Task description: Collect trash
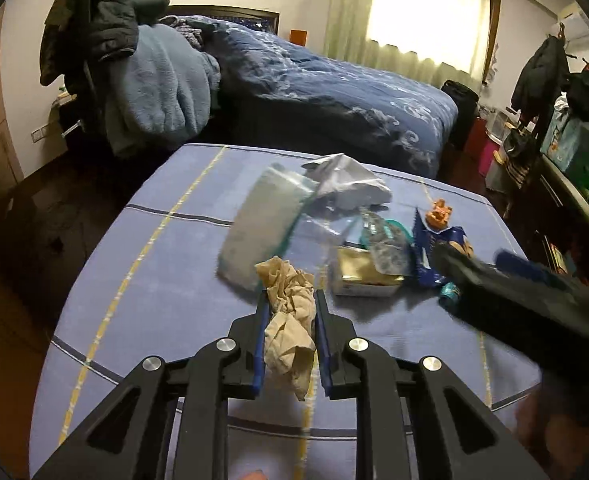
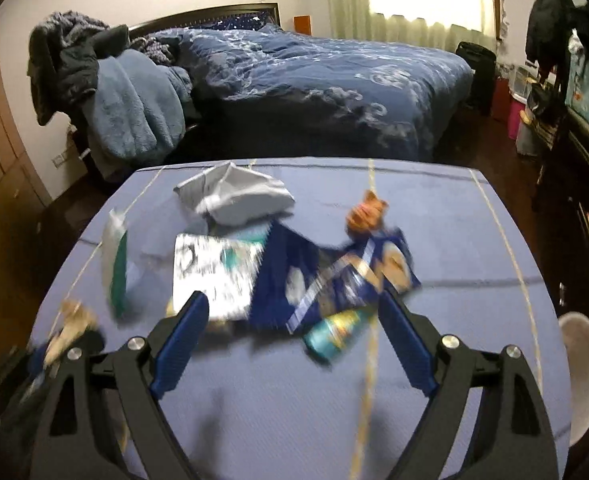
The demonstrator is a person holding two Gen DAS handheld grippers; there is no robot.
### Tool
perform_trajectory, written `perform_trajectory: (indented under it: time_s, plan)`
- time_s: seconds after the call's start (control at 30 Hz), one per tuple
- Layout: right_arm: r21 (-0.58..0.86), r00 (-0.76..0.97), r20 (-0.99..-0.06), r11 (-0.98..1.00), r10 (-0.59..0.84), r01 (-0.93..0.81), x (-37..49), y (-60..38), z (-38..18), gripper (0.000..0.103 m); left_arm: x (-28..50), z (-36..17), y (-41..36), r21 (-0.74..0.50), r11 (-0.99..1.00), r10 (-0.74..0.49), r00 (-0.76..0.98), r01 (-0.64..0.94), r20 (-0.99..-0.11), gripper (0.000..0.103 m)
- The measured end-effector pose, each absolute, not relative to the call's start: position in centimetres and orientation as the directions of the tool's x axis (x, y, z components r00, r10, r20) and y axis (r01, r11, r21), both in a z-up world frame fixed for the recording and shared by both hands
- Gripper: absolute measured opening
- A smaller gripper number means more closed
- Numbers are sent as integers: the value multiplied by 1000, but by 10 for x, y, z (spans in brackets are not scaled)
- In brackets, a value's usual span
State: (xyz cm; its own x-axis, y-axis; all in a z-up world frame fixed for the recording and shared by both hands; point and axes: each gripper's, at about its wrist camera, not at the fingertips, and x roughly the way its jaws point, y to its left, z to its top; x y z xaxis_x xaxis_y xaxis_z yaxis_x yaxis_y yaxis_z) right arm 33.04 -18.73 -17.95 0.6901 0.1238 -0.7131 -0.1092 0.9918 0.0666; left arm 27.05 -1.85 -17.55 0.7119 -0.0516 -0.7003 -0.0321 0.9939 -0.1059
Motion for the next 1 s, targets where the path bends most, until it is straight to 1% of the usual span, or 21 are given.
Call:
perform_trajectory:
  time_s: [0.07, 0.13, 0.17, 0.2, 0.23, 0.27, 0.33, 0.37, 0.67, 0.93, 1.0]
  plan:
    - [47, 671, -735, 994, 99, -95, 349, -177, -185, 76, 272, -176, -13, -118, 992, -58, 712, -34, -700, 21]
    - [39, 652, -753, 995, 88, -89, 360, -171, -192, 72, 273, -177, -8, -127, 991, -65, 712, -35, -699, 21]
    - [29, 644, -761, 996, 76, -83, 365, -169, -195, 67, 273, -177, -6, -131, 991, -67, 712, -35, -699, 22]
    - [27, 651, -756, 997, 68, -74, 367, -168, -196, 65, 274, -178, -4, -134, 990, -70, 712, -34, -698, 22]
    - [17, 658, -751, 998, 53, -60, 369, -168, -196, 50, 274, -178, -4, -136, 990, -72, 713, -33, -698, 22]
    - [-2, 648, -761, 999, 32, -51, 372, -167, -198, 27, 274, -178, -3, -137, 990, -72, 713, -33, -697, 22]
    - [21, 624, -780, 998, 55, -61, 373, -169, -203, 12, 273, -178, -3, -139, 990, -74, 715, -33, -695, 22]
    - [31, 621, -781, 998, 62, -62, 373, -171, -204, 9, 273, -177, -3, -141, 990, -75, 716, -32, -694, 22]
    - [170, 679, -710, 981, 186, -92, 330, -206, -178, 8, 264, -168, -17, -130, 991, -84, 728, -8, -680, 23]
    - [205, 694, -687, 973, 217, -102, 297, -221, -170, 8, 252, -162, -38, -111, 994, -94, 732, 26, -674, 24]
    - [190, 696, -688, 976, 207, -103, 294, -221, -171, 11, 249, -161, -41, -102, 994, -90, 731, 27, -676, 24]
